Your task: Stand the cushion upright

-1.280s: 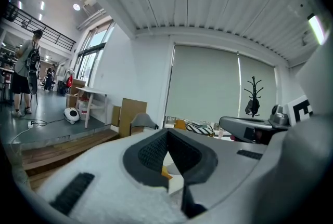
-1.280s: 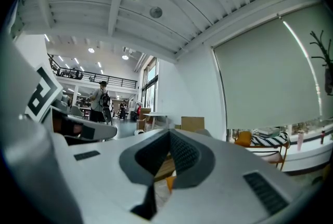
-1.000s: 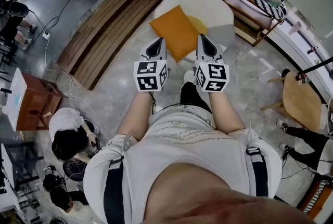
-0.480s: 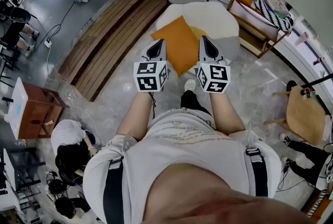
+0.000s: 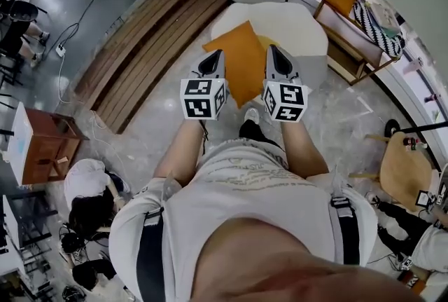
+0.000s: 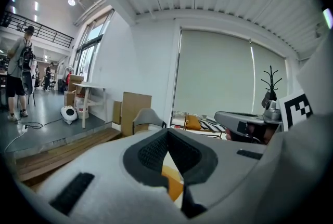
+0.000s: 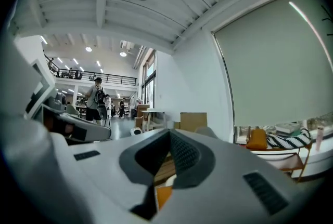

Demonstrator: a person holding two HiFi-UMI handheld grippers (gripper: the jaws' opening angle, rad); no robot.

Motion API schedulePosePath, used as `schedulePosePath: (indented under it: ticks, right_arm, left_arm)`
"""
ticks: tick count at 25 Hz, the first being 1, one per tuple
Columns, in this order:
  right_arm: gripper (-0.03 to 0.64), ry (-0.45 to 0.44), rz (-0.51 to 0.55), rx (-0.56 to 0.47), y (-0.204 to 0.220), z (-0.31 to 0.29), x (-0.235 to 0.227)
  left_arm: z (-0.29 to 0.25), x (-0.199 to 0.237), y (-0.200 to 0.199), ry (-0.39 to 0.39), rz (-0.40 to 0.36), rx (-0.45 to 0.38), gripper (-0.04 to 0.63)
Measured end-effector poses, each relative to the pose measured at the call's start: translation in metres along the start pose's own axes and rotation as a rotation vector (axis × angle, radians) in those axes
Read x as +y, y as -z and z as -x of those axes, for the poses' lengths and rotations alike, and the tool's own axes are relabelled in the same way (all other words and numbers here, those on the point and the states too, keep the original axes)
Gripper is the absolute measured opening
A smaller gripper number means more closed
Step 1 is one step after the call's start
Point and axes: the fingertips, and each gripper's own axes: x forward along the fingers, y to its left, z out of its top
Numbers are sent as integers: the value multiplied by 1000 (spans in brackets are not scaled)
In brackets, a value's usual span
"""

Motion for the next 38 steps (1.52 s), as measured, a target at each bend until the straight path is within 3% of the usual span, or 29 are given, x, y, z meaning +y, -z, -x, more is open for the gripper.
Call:
schedulePosePath:
  ticks: [9, 18, 31, 38]
  right_arm:
    - [28, -33, 12, 4, -23, -94, -45]
    - [28, -8, 0, 31, -22, -162, -112]
    - [28, 53, -55, 119, 12, -202, -174]
    - [28, 135, -92, 160, 31, -223, -187]
  left_arm:
    - [-84, 27, -40, -30, 15, -5, 20]
    - [-183, 30, -65, -11, 13, 22, 20]
    - [-262, 22, -55, 33, 9, 109, 20]
    - [-301, 31, -52, 124, -10, 157, 20]
